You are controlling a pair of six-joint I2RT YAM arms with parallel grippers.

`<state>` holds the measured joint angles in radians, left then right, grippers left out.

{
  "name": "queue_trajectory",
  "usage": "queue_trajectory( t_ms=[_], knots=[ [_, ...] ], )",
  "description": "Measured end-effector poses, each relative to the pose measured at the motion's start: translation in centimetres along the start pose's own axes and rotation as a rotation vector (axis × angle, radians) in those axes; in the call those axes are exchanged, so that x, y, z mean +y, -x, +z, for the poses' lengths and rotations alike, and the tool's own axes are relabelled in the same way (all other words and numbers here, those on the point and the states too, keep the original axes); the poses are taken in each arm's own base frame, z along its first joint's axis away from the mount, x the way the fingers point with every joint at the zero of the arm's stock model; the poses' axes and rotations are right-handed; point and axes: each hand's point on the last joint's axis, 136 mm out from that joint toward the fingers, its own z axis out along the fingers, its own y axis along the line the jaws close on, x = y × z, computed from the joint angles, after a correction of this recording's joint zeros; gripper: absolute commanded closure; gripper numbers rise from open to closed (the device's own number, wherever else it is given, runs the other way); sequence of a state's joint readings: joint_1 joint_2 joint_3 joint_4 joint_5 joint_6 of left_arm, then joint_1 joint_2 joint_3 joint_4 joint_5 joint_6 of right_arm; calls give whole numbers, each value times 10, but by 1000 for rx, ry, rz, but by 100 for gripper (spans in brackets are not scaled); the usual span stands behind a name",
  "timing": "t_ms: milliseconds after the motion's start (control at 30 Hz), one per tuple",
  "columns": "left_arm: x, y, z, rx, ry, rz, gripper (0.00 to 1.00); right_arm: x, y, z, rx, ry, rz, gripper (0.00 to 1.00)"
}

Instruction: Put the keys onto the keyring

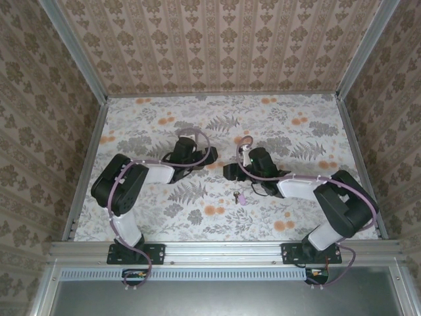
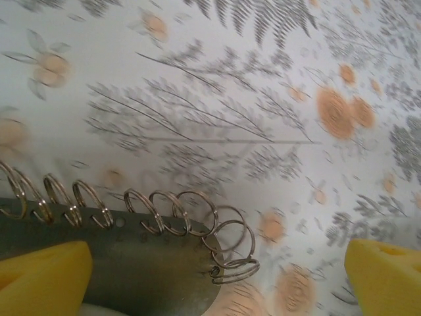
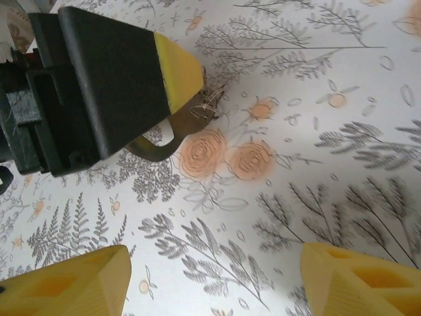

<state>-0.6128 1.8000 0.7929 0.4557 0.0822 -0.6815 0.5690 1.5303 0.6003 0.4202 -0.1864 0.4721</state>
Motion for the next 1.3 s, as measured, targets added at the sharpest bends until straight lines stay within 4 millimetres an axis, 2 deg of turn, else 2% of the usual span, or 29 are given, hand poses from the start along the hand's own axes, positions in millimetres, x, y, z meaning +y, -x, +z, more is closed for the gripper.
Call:
queue_trajectory(
  t_ms=[133, 400, 567, 700, 800, 900, 1100, 1300],
  knots=[
    [-23, -17, 1, 27, -38, 19, 0, -4, -6, -12, -13, -12, 4, 29],
    [-49, -52, -13, 64, -80, 32, 0, -11, -14, -29, -33, -31, 5, 28],
    [-50, -54, -15, 70, -75, 20, 0, -14, -13, -29, -36, -37, 9, 28],
    [-45, -55, -21, 92, -54, 10, 0, -21, -24, -22, -1, -55, 17, 30],
    [-38, -44, -28, 86, -40, -9, 0, -26, -33, -16, 31, -61, 24, 30],
    [-34, -22, -40, 50, -43, -37, 0, -27, -38, -10, 55, -58, 28, 31],
    [-30, 25, -69, -55, -67, -75, 0, -17, -31, 1, 67, -15, 28, 33],
    [-29, 43, -86, -96, -79, -73, 0, -12, -26, 10, 75, 11, 27, 34]
  ],
)
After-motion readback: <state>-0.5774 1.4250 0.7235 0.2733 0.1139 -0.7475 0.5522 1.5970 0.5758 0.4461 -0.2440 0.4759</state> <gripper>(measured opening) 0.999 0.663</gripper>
